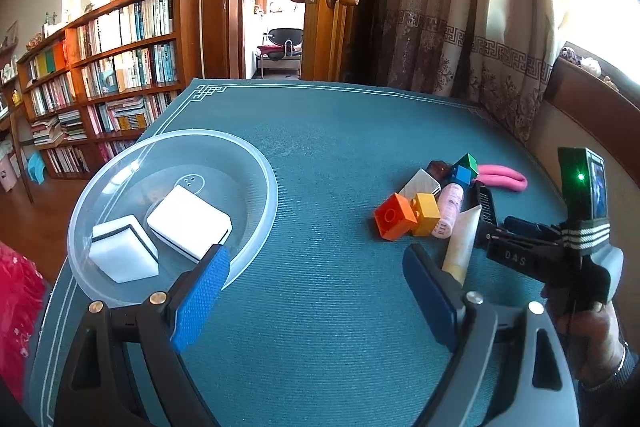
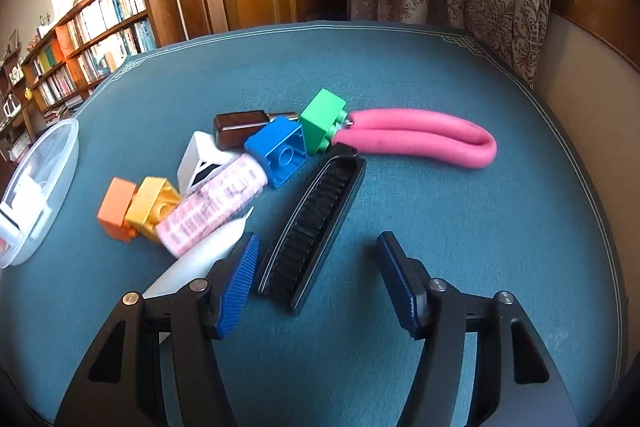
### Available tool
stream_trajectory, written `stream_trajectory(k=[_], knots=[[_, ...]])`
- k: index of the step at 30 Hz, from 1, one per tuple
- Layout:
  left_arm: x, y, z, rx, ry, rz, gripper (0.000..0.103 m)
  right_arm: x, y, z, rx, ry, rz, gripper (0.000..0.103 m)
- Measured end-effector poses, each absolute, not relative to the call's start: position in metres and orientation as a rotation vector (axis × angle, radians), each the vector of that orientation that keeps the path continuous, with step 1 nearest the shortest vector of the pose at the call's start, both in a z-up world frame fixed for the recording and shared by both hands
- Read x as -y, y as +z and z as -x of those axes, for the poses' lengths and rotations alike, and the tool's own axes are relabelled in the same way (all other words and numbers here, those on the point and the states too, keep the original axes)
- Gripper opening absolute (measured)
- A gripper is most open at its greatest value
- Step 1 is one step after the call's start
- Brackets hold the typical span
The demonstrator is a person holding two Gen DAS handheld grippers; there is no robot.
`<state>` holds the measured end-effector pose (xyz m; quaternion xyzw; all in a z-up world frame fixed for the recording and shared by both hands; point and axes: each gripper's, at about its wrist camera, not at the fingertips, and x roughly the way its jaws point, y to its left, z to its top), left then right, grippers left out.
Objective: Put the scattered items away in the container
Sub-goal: 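Grasp the black comb with the right tool while the left tool grasps the white tube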
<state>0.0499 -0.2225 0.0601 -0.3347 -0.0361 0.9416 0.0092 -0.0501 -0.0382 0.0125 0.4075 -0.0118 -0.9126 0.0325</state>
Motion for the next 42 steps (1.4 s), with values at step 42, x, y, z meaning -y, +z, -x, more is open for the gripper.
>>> stream_trajectory(k=[42], knots=[[0.087,0.003,0.008,-0.224,2.685,1.241,0.079,-0.042,0.009,-0.005,0.185,-2.769,-1.193,0.030]])
